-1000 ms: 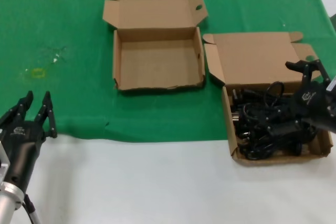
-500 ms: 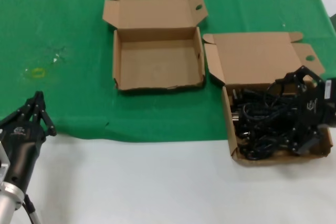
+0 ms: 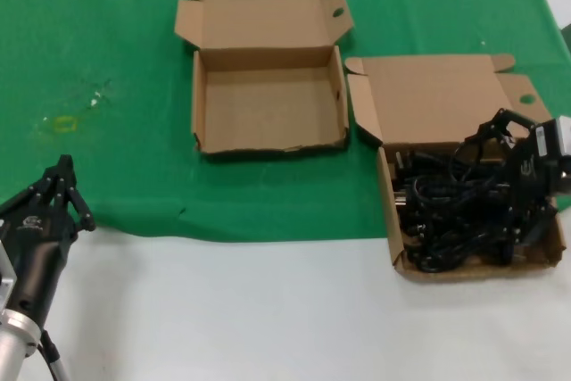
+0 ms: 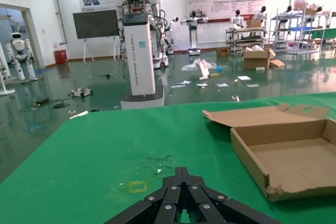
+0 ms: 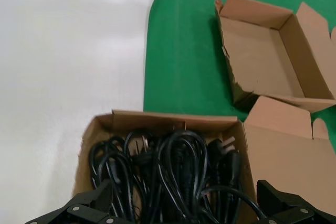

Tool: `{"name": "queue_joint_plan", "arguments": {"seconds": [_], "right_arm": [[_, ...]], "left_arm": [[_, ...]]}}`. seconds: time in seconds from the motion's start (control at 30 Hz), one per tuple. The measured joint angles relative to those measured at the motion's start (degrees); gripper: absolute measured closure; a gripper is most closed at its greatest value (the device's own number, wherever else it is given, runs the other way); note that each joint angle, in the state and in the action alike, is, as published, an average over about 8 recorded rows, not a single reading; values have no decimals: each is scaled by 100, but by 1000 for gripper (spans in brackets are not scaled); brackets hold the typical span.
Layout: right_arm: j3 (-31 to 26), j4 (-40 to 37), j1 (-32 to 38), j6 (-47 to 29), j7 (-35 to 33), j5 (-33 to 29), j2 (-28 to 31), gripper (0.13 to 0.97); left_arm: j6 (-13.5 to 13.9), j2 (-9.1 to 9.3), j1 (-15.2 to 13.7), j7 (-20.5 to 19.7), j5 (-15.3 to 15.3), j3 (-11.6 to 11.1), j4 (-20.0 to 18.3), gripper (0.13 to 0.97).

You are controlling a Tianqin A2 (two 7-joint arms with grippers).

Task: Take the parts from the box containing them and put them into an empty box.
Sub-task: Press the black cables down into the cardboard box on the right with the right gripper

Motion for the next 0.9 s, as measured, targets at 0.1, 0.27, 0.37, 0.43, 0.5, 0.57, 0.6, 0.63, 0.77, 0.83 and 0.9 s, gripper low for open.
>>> {"name": "queue_joint_plan", "arguments": {"seconds": [0.1,0.27,0.37,0.43,0.5,0.57,0.6,0.63,0.77,0.83,0.9], "right_arm": [[-29,-346,169,-35,-228,-115,-158,129],[-30,-754,317,-5,-502,-243,-332,134],[-18,-935,361,26,-620,-297,-396,142],[-8,-1026,381,42,-676,-325,-425,147],[4,-1103,396,56,-721,-352,-450,150],[17,-1160,407,67,-753,-375,-469,150],[24,-1183,411,72,-765,-386,-478,150],[29,-1200,415,76,-774,-395,-485,161],[47,-1252,430,91,-795,-436,-519,207],[52,-1268,436,97,-796,-456,-539,230],[54,-1280,442,103,-793,-476,-562,242]], "left_arm": [[0,0,0,0,0,0,0,953],[0,0,0,0,0,0,0,953],[0,0,0,0,0,0,0,953],[0,0,0,0,0,0,0,953],[0,0,0,0,0,0,0,953],[0,0,0,0,0,0,0,953],[0,0,0,0,0,0,0,953],[0,0,0,0,0,0,0,953],[0,0,0,0,0,0,0,953],[0,0,0,0,0,0,0,953],[0,0,0,0,0,0,0,953]]}}
